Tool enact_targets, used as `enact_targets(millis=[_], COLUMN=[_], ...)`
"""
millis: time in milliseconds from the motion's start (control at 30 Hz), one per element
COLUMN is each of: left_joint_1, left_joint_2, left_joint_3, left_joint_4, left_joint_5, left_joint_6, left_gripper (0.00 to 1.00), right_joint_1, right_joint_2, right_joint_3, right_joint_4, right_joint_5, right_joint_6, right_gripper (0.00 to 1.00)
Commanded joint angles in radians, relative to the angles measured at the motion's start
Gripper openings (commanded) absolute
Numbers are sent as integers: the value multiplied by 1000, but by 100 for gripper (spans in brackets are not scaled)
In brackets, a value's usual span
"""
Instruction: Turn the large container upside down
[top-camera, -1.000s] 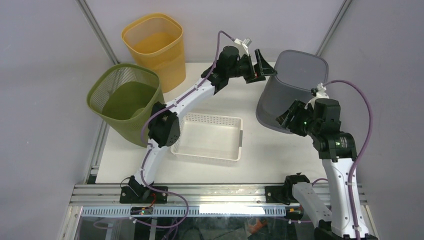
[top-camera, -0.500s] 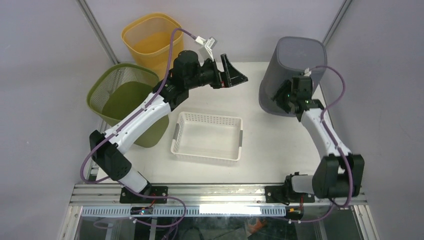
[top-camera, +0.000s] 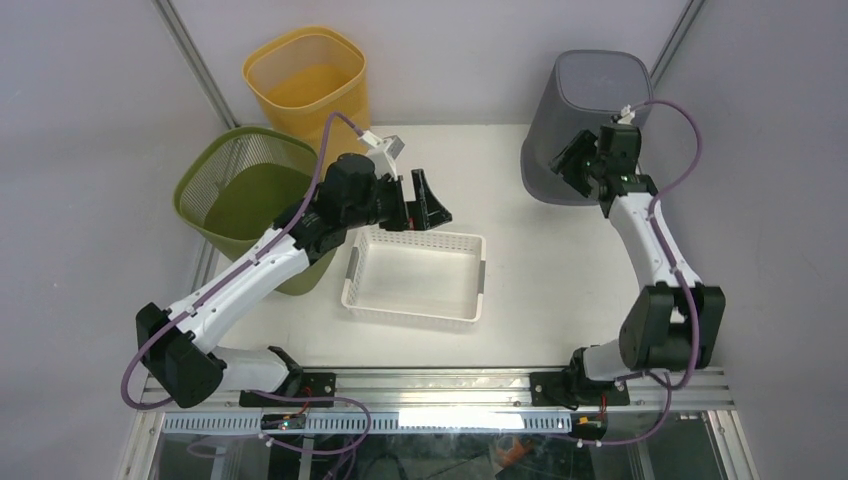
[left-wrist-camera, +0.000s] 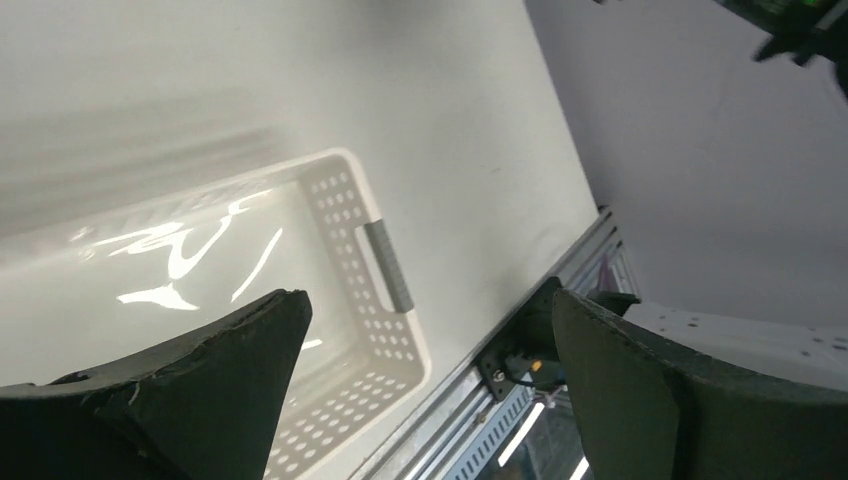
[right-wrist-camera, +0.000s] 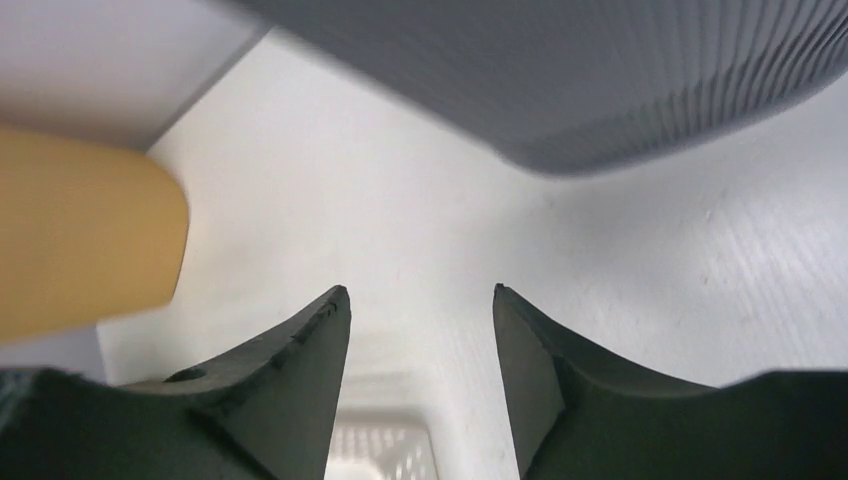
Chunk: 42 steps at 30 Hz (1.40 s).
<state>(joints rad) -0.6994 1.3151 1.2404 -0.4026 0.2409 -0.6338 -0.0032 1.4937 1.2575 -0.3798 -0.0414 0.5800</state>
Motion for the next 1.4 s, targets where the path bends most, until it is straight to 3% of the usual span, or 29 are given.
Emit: enact_targets(millis=[0,133,267,400,633,767,933,1067,1200,1367], left_joint_1=[0,0,1,1,0,1,0,1,1,0], left_joint_2=[-97,-119,-53,-12,0,-30,-77,-89,-94,-92], left_joint_3=[-64,-111,-65,-33,-22,-36,-84,-103,-107,-103], left_joint_4=[-63,-64,-80,-87,-92,-97,-109,-110,-110,-110], left_joint_5=[-114,-194,-194,-230,-257,-268,-292,-274,-269,-246], left_joint_6=[55,65,63,53,7,-13,-34,-54,-51,-31], left_gripper=[99,99,99,99,99,99,99,99,99,99], right_joint_1=[17,190,379,527,666,697,721,748,748,692], right_joint_2=[-236,-442,-673,-771,-600,-472,-364,-248,-222,-301], right_joint_3=[-132,-320,-507,-559,-508,-433,-396,-369,-368,-390], right_joint_4=[-34,-193,-248,-261,-283,-308,-191,-195,-221,-327], right_joint_5=[-280,-297,-240,-140,50,176,146,175,234,351], right_joint_6=[-89,-91,105,224,252,262,237,234,214,144], right_gripper=[58,58,60,66,65,58,56,53,42,10])
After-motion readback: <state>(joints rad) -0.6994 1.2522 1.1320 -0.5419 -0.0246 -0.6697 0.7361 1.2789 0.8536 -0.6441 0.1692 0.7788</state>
